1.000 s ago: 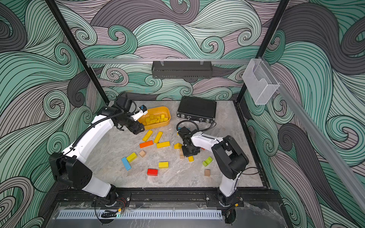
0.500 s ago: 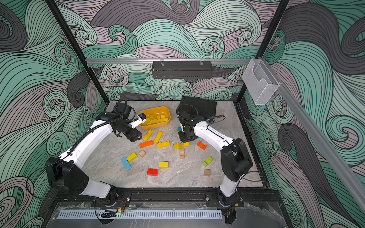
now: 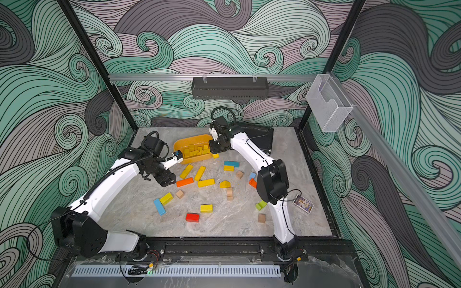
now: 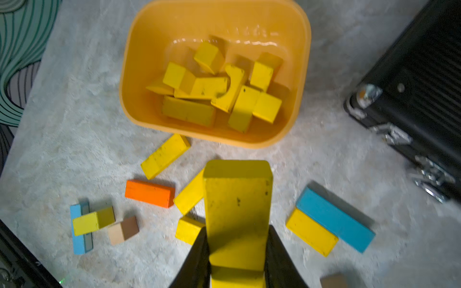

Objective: Pick out the yellow building blocks
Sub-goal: Pick up the building block from the center of the board, then place the building block in the storage box.

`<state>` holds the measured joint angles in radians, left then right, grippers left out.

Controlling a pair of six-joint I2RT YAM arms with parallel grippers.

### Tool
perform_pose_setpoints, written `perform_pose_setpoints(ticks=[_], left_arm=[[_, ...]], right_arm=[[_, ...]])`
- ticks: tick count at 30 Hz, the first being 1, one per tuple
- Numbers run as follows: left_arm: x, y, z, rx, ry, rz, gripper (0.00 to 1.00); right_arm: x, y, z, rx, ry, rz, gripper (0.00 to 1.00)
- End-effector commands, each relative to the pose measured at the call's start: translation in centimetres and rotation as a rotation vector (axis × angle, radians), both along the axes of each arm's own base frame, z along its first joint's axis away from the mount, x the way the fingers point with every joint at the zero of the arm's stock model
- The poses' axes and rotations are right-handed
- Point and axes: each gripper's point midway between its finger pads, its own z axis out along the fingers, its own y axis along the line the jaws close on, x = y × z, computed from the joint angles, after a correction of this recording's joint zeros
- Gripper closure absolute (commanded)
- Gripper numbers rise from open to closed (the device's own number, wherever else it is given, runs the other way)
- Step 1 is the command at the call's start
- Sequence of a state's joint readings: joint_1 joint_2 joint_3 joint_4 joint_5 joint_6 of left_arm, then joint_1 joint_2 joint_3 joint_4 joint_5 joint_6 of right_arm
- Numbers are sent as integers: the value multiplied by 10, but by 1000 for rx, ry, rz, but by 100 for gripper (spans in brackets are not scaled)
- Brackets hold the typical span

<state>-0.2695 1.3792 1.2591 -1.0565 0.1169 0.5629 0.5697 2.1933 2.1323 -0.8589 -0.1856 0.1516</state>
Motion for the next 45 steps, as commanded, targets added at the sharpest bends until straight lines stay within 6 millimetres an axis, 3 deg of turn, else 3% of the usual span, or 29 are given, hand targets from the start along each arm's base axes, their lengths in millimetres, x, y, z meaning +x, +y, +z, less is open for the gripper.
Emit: perform_pose_setpoints(ticks=[1,5,14,19,29,37,45], left_arm=[[-8,0,0,-3,24,-40,20],[-8,-4,-7,-9,53,-58,21],[-5,-9,-19,-14,112,-65,22],[-6,-15,-20,-32,117,-91,22],[-9,-27,-22,-67,144,-138,22],[-11,-29,-25,-44,155,-161,23],[-8,-37,-24,-35,151,-200,23]], right_arm=[[21,17,13,56,-44,44,83],[52,35,8,105,-94,55,83],[91,55,-41,128,-140,49,83],[96,56,-58,111,-137,49,82],[83,55,-87,56,-91,82,70],[80,57,-84,51,-95,92,64],[84,56,-46,66,-166,78,56]])
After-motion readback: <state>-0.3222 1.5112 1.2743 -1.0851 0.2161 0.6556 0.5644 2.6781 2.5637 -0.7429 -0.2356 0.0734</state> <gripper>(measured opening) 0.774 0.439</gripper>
